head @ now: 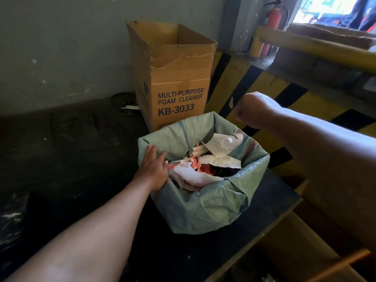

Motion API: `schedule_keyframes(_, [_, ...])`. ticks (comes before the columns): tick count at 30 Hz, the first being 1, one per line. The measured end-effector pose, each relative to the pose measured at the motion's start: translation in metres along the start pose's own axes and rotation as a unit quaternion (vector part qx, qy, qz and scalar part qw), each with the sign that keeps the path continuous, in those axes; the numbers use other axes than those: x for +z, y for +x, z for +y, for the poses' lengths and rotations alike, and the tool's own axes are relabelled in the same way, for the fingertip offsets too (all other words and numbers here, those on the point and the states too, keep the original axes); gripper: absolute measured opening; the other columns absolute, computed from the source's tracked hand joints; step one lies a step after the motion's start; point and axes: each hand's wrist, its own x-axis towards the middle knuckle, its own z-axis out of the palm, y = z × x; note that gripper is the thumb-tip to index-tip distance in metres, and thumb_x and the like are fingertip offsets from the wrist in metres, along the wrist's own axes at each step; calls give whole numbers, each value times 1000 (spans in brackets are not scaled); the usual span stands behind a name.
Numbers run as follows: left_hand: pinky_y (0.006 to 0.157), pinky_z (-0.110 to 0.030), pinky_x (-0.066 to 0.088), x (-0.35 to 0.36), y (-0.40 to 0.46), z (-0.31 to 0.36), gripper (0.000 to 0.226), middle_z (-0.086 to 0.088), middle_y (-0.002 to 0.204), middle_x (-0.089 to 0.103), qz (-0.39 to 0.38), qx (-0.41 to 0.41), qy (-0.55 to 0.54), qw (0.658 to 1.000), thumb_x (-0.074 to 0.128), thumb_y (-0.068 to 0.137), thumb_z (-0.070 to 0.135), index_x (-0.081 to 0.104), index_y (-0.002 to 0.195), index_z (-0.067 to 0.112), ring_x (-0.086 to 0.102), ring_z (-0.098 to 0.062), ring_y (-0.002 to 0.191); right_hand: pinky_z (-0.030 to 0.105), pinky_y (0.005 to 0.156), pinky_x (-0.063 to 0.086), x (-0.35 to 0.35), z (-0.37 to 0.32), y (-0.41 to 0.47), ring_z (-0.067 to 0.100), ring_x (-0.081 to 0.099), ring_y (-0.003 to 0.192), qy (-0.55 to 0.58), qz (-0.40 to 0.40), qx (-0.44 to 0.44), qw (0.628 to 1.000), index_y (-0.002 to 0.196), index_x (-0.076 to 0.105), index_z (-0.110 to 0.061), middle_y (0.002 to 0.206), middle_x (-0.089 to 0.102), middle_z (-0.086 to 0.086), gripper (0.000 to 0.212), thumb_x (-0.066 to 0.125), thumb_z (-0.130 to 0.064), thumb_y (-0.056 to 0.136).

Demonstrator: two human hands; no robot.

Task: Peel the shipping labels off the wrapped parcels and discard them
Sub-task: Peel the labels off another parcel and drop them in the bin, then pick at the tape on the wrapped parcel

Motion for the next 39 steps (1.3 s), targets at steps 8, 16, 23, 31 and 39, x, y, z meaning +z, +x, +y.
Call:
schedule_keyframes(8, [124, -42, -1, -13, -4, 6, 65, -3, 169, -10, -42, 0, 24, 999, 27, 105, 54, 19, 160, 21, -22, -15, 152, 37, 74, 55, 1, -30, -8, 24, 66, 84, 8, -33, -22, 999, 98, 73, -23, 94, 71, 2, 23, 57, -36, 89])
schedule_keyframes(16, [124, -48, 14, -82, -52, -73, 76, -1, 170, 1, 2, -47, 42, 998, 39, 100, 61, 12, 161, 26, 8, -24, 155, 37, 97, 50, 22, -183, -11, 20, 59, 116, 52, -62, -212, 974, 127, 61, -30, 127, 64, -1, 42, 62, -50, 90])
schedule_keyframes(23, [120, -49, 26, -128, -150, -251, 76, -11, 166, 17, 60, -183, 91, 977, 47, 99, 59, 24, 159, 19, 23, -31, 151, 35, 99, 48, 68, -373, -43, 23, 59, 117, 84, -134, -356, 921, 131, 60, -22, 128, 62, 4, 45, 61, -43, 92])
schedule_keyframes(31, [121, -49, 25, -131, -250, -401, 81, -10, 168, 4, -1, -276, 64, 959, 50, 97, 59, 16, 161, 22, 13, -31, 154, 34, 95, 47, 137, -542, -93, 22, 58, 116, 114, -234, -407, 875, 129, 60, -25, 127, 60, 2, 39, 59, -40, 93])
schedule_keyframes(39, [124, -50, 16, -123, -240, -452, 86, -2, 169, -11, -3, -155, 71, 985, 54, 94, 61, 11, 161, 28, -7, -26, 155, 33, 93, 50, 185, -614, -116, 18, 59, 108, 196, -185, -346, 899, 114, 68, -24, 118, 61, 0, 22, 60, -26, 94])
